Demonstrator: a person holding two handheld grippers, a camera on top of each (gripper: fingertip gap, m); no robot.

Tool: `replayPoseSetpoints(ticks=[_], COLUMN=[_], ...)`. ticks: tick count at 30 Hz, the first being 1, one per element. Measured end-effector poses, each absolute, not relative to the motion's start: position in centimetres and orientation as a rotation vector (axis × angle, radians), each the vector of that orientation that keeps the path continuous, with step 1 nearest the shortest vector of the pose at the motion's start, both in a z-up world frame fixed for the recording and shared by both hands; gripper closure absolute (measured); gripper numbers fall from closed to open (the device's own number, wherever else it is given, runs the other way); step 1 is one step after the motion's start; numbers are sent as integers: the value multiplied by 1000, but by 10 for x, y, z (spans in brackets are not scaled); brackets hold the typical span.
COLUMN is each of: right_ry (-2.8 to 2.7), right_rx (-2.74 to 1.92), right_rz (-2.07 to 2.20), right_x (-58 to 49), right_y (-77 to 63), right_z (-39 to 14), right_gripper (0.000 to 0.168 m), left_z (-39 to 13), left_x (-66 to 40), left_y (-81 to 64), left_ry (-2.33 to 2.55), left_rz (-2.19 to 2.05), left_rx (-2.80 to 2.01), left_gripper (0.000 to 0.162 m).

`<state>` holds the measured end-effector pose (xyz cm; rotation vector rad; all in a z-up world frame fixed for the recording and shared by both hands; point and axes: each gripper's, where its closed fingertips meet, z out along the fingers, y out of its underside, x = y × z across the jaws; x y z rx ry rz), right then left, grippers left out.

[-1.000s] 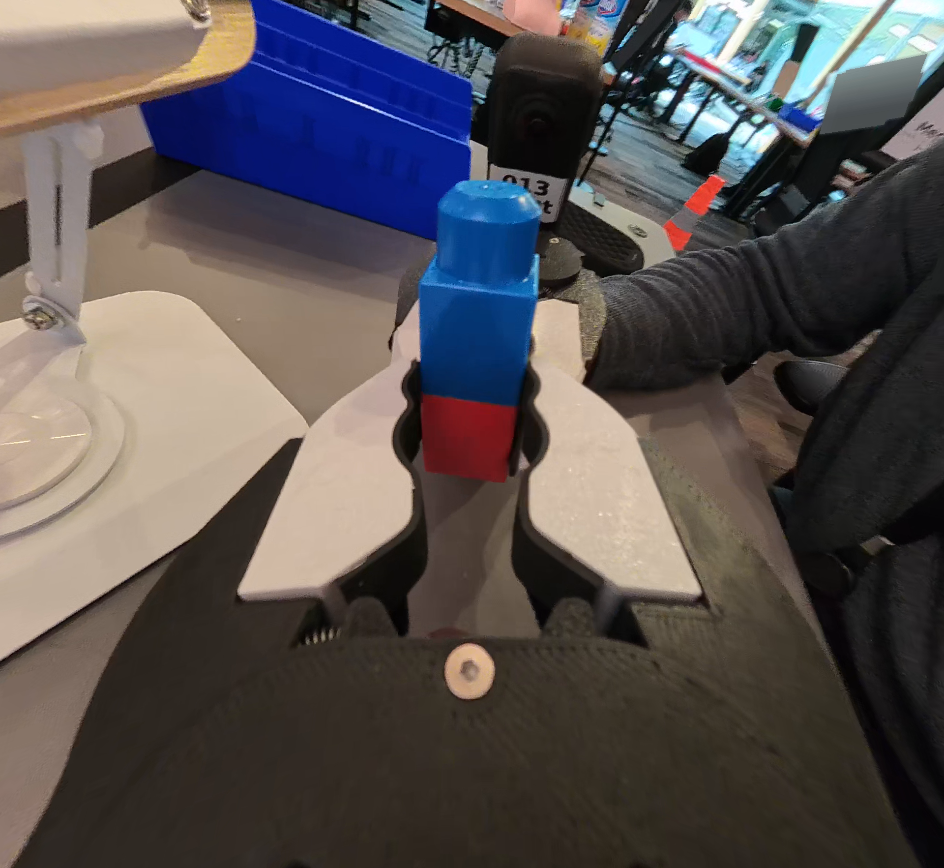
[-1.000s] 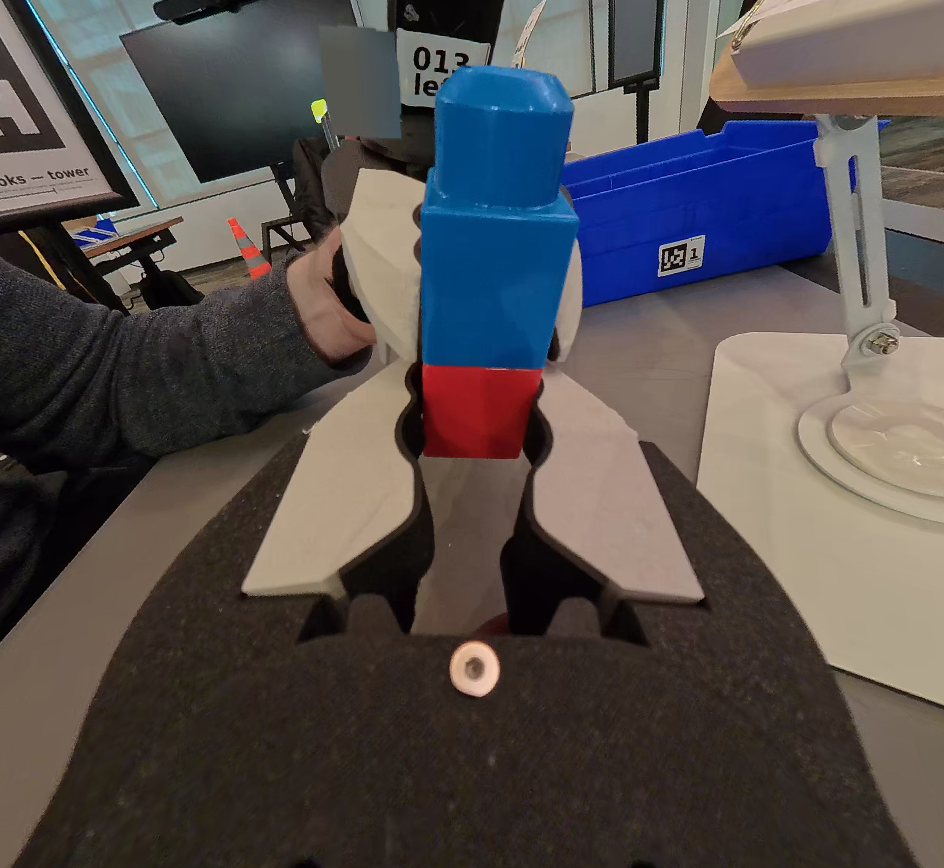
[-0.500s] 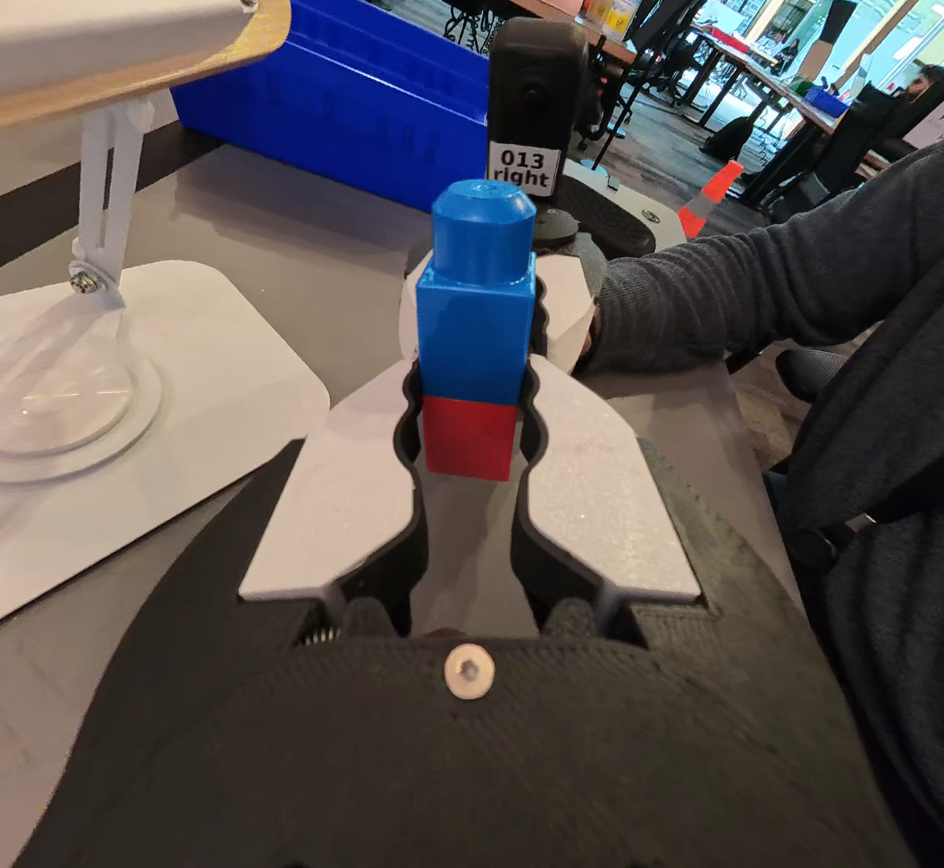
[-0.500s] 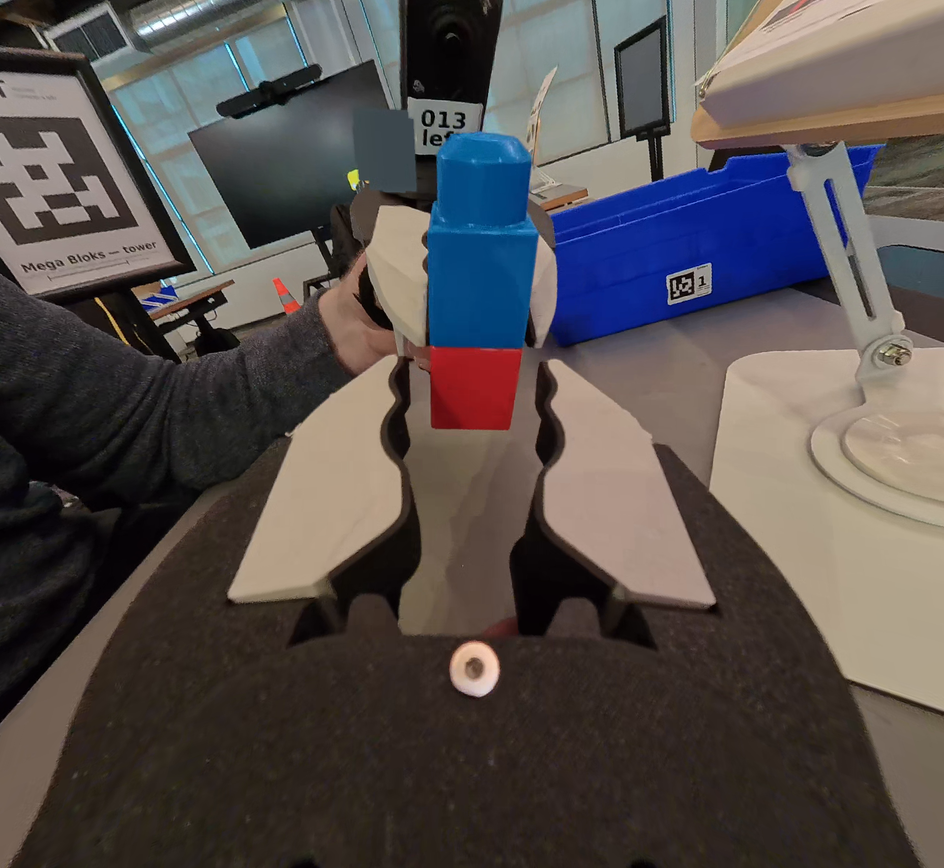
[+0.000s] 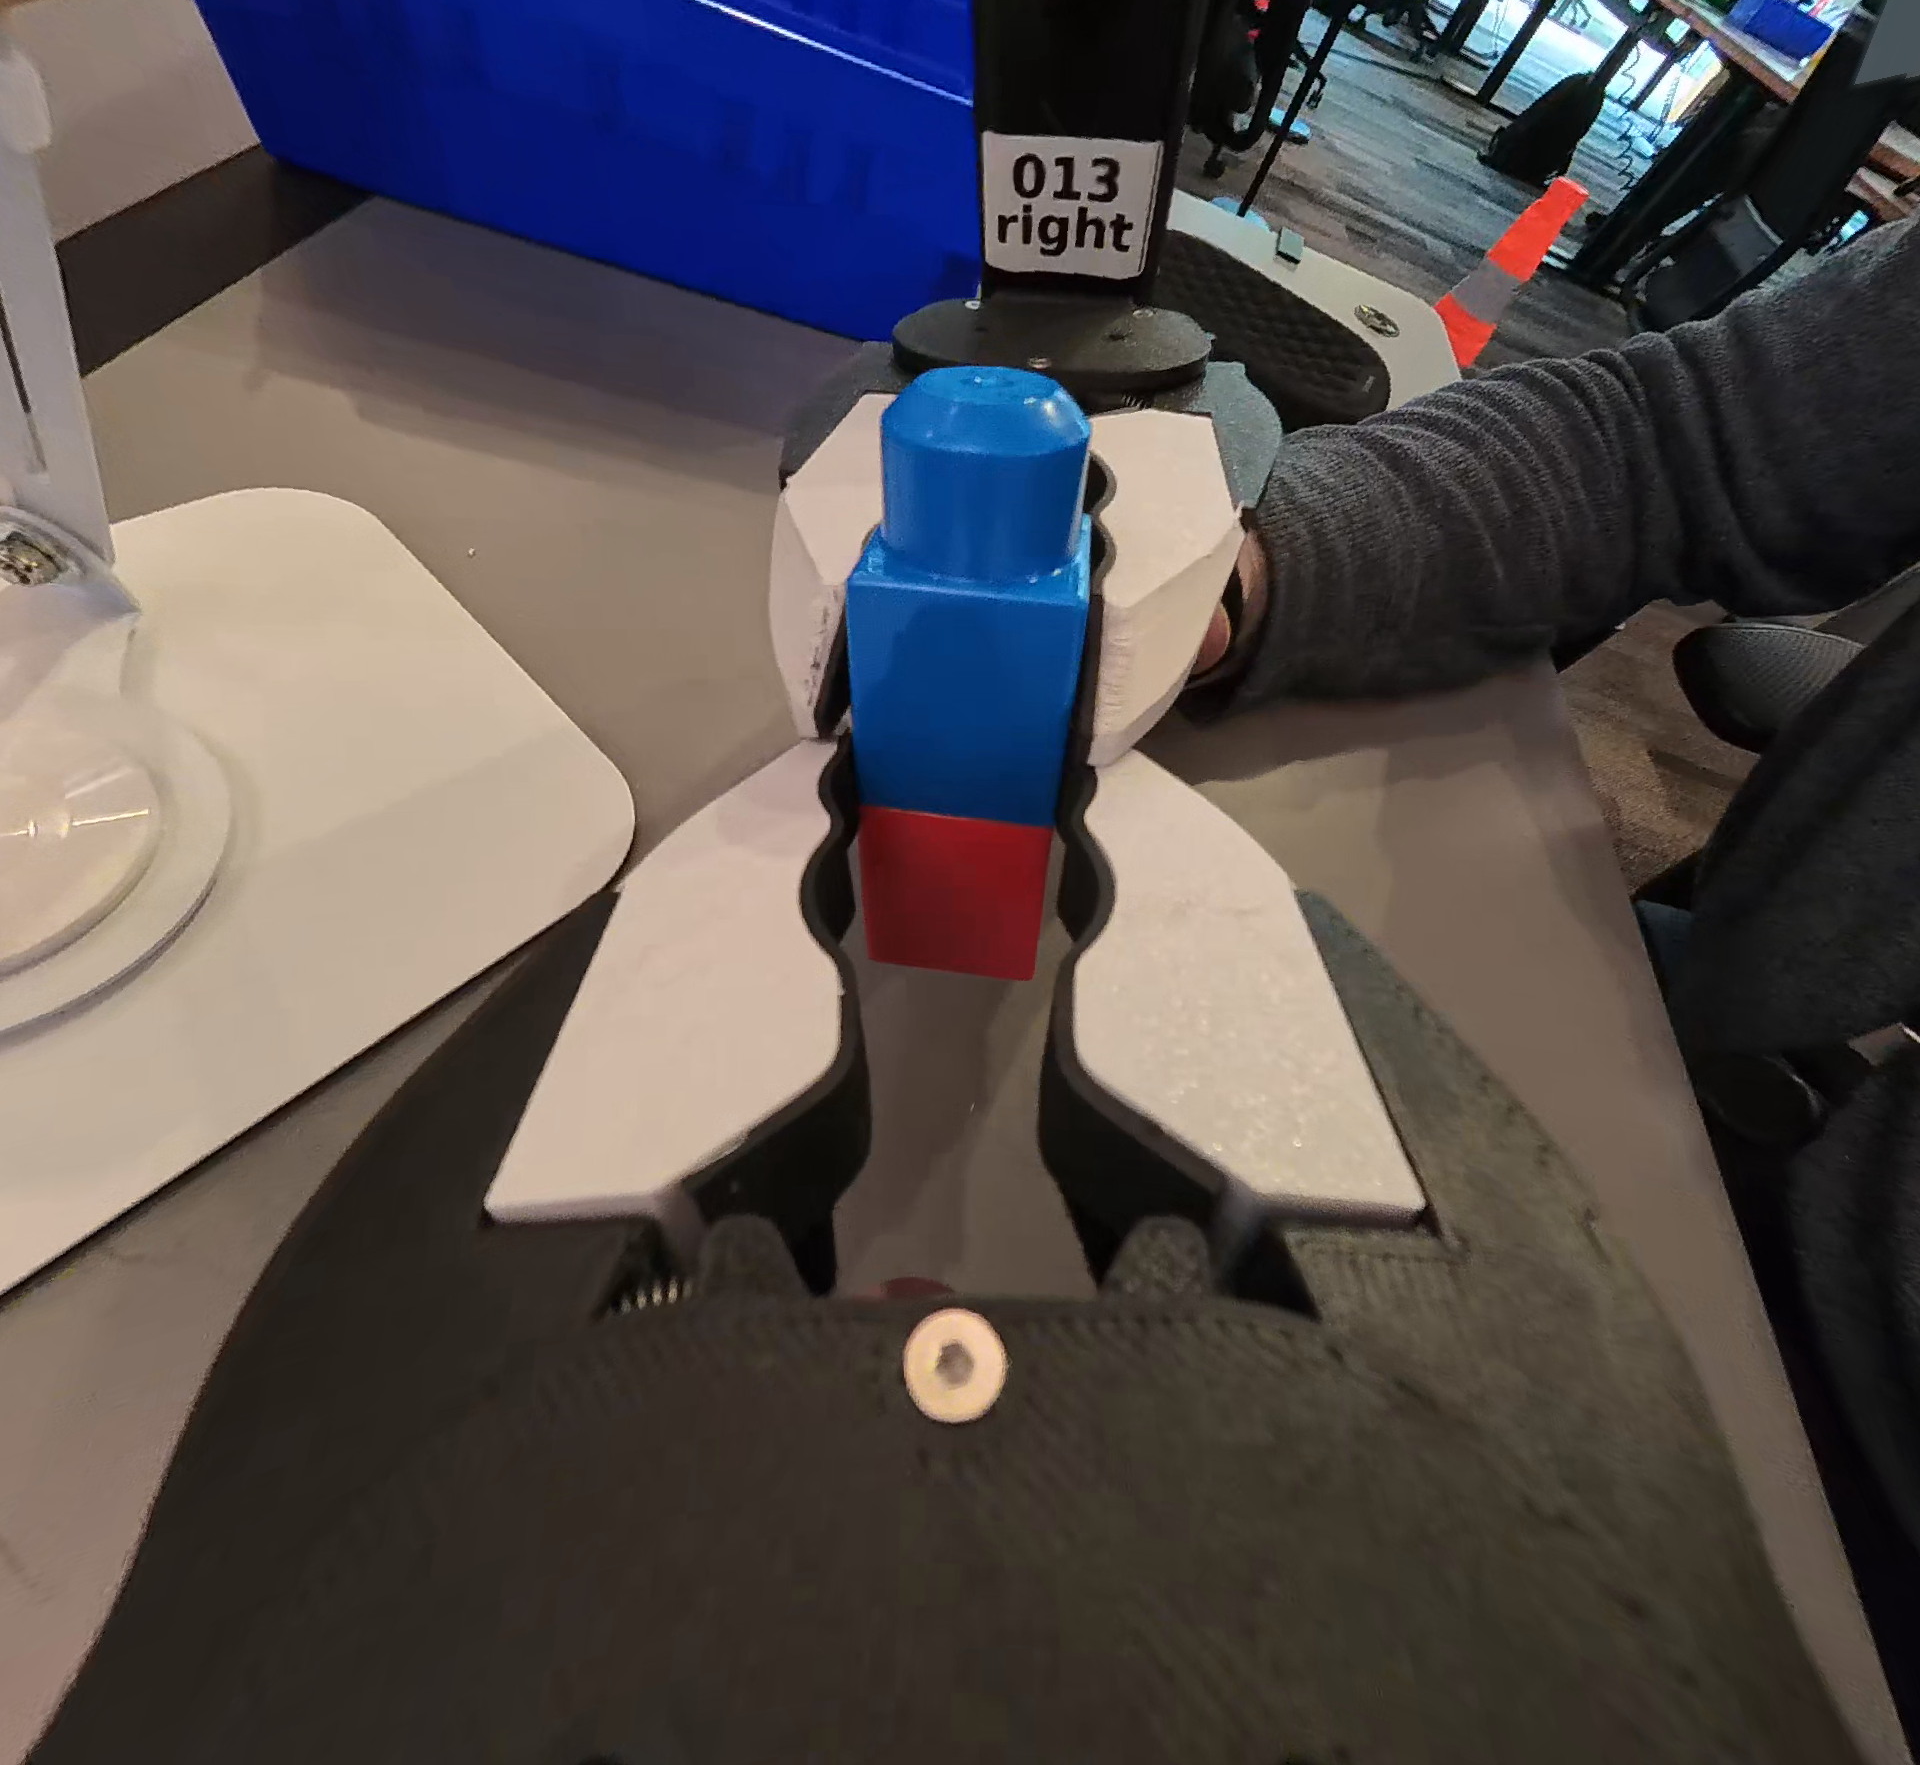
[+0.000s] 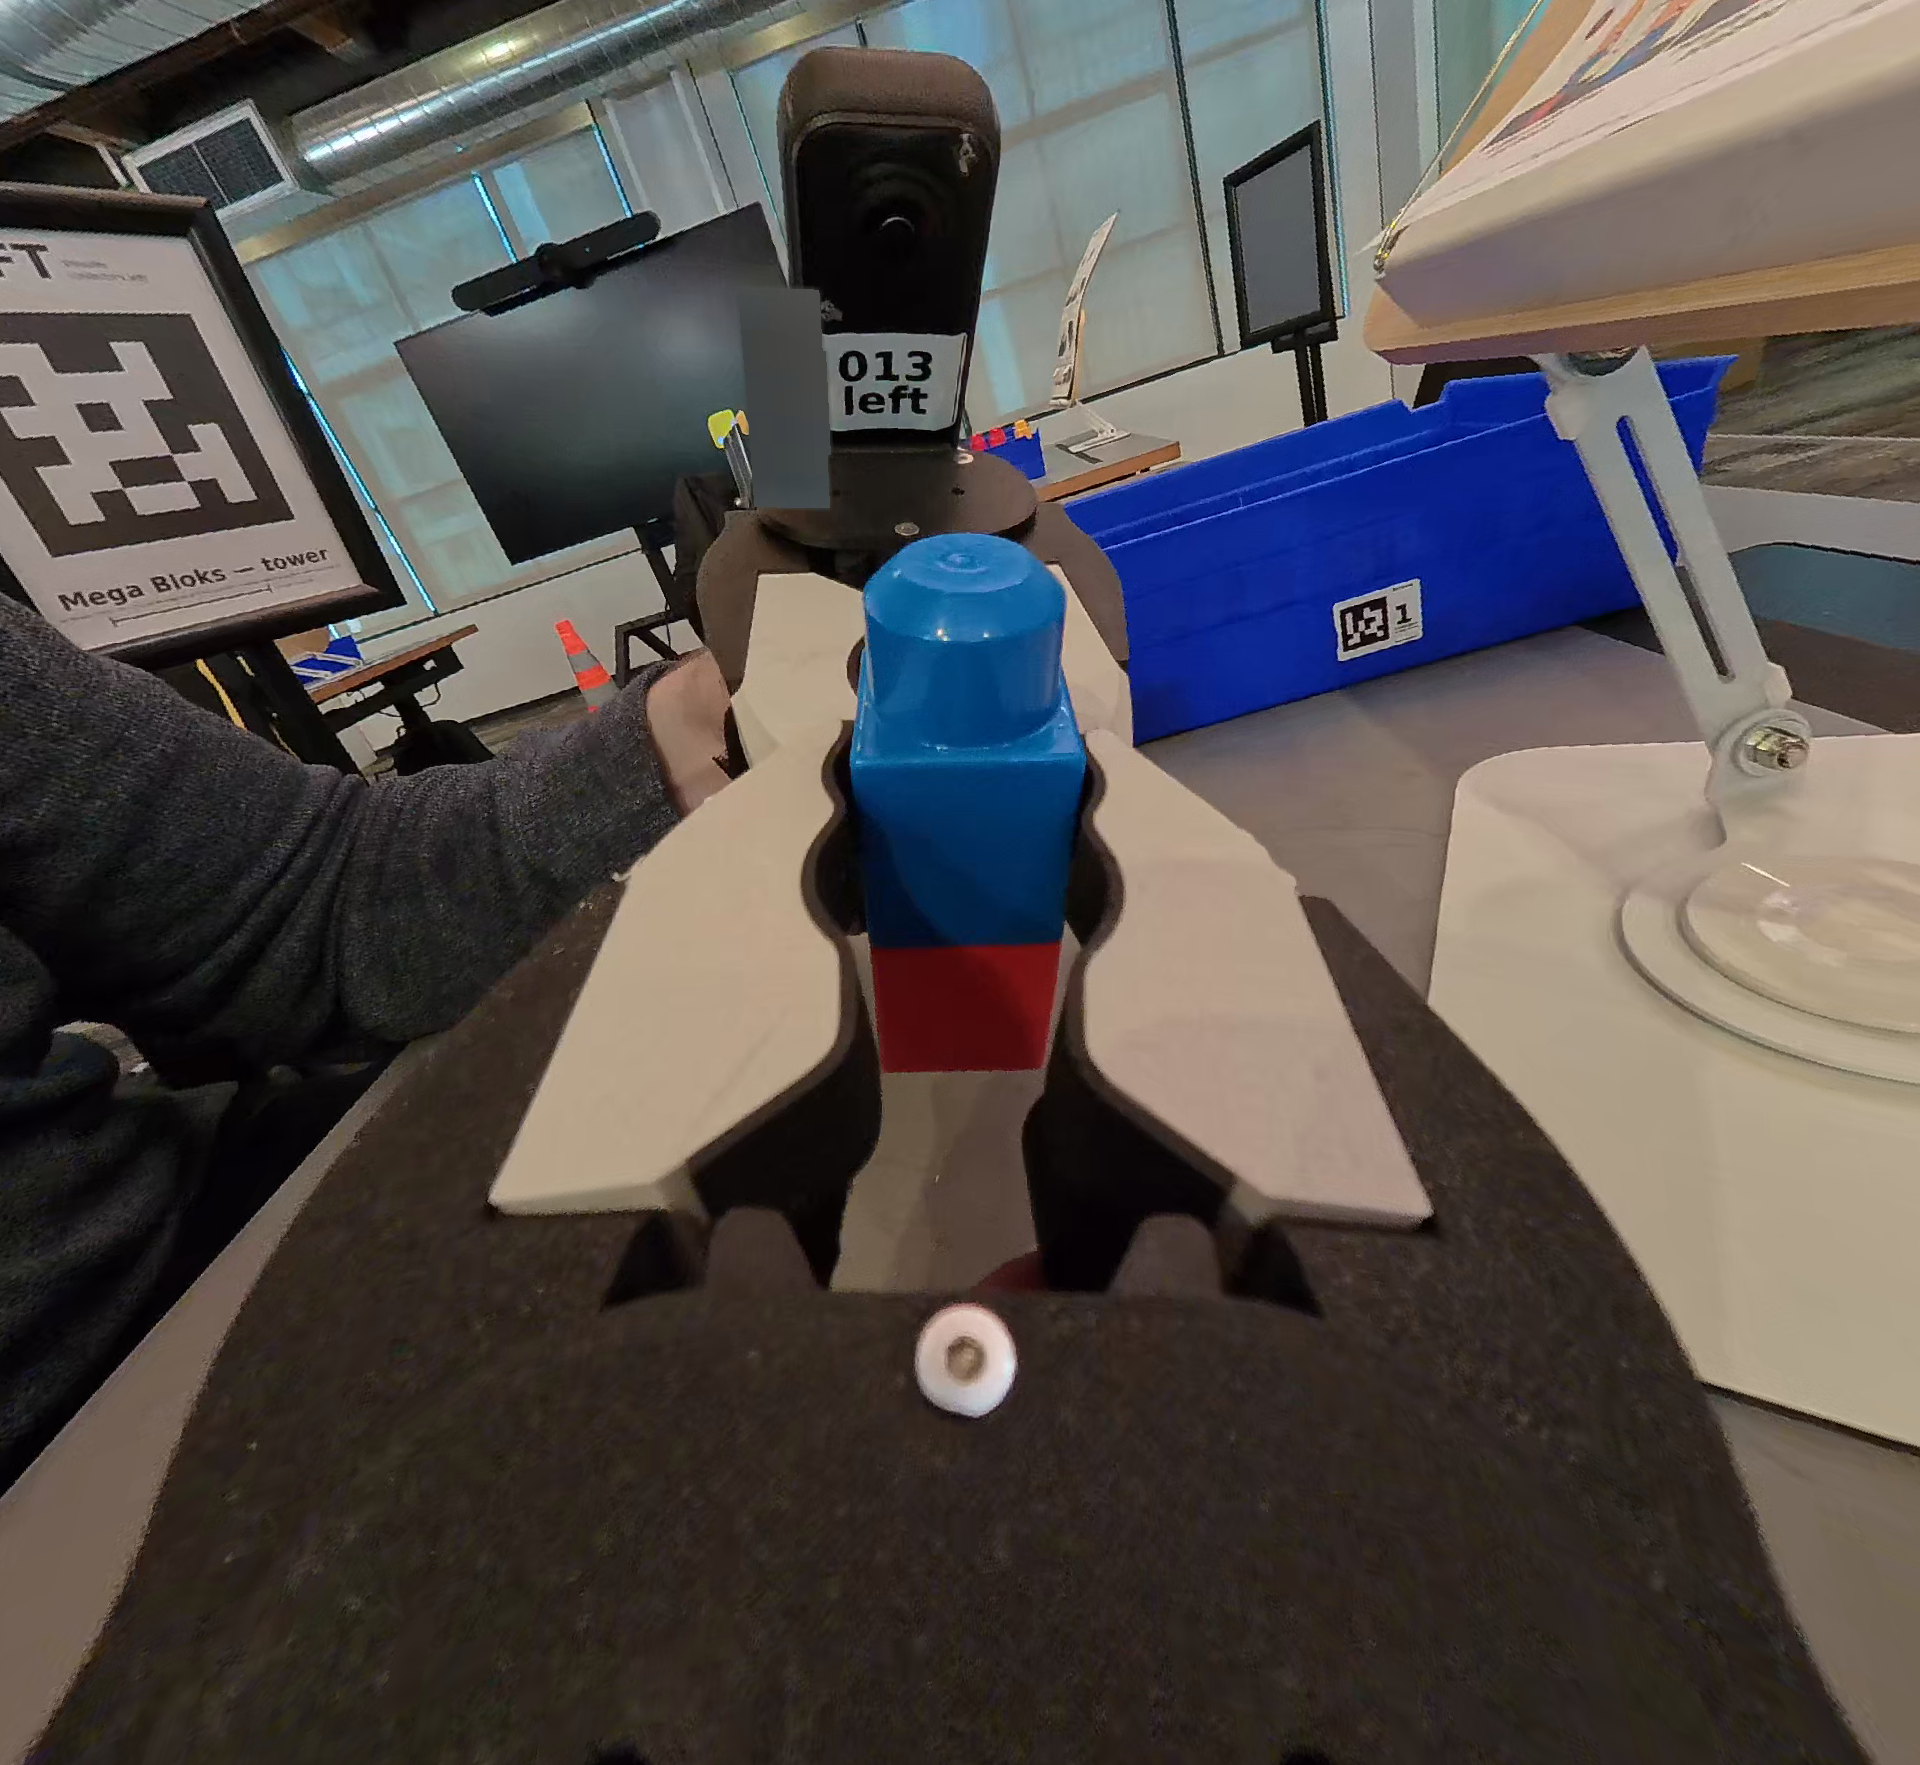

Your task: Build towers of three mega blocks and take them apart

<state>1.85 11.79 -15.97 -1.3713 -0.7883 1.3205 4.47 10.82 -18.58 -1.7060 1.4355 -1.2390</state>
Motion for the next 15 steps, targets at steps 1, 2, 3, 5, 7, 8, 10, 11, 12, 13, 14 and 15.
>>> replayPoseSetpoints(ticks=[1,2,3,5,7,8,10,11,12,13,14,15], right_ry=[-787,-787,-786,-770,-744,-735,-734,-738,-742,-742,-738,-734], right_rx=[-1370,-1368,-1369,-1366,-1363,-1363,-1362,-1364,-1367,-1368,-1367,-1367], right_rz=[1316,1313,1313,1321,1344,1351,1358,1357,1357,1361,1366,1370], right_x=[19,19,19,21,24,25,26,25,25,24,25,25], right_y=[118,118,118,120,122,123,123,123,123,123,123,124], right_z=[-160,-159,-159,-159,-157,-157,-157,-157,-158,-158,-158,-157], right_gripper=[133,133,133,133,133,133,133,133,133,133,133,133], left_z=[-186,-185,-185,-182,-172,-164,-151,-146,-139,-129,-120,-113], left_x=[45,45,45,42,32,25,4,-11,-28,-45,-63,-83], left_y=[108,107,108,110,118,122,135,145,155,163,172,182], left_ry=[1430,1428,1430,1425,1393,1374,1354,1337,1321,1310,1293,1273], left_rz=[-1254,-1265,-1259,-1235,-1189,-1157,-1025,-910,-808,-729,-655,-572], left_rx=[-1706,-1710,-1714,-1710,-1707,-1693,-1689,-1703,-1705,-1702,-1709,-1733], left_gripper=[126,126,126,125,114,114,114,114,114,116,116,117])
